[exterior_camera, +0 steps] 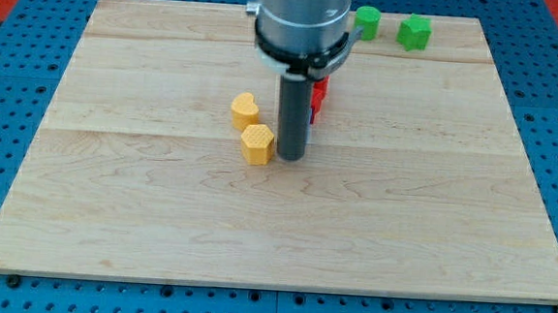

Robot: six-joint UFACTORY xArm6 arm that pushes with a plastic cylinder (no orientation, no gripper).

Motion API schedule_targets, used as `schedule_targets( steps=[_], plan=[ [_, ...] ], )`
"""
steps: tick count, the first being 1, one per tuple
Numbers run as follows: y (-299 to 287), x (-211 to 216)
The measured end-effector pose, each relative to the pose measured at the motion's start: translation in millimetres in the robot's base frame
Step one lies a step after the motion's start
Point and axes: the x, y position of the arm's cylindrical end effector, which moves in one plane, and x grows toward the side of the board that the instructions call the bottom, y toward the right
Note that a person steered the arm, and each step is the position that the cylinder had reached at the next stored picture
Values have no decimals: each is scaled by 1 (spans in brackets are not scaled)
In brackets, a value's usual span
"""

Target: Push the hexagon heart cube to form a horizontal line

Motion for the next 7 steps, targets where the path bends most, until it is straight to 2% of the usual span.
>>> schedule_targets(
  steps=[1, 2, 3, 4, 5, 7],
  plan=[
    [-59, 39],
    [-138, 2],
    [-108, -24],
    [-25, -20],
    [30, -9],
    [135, -16]
  ],
)
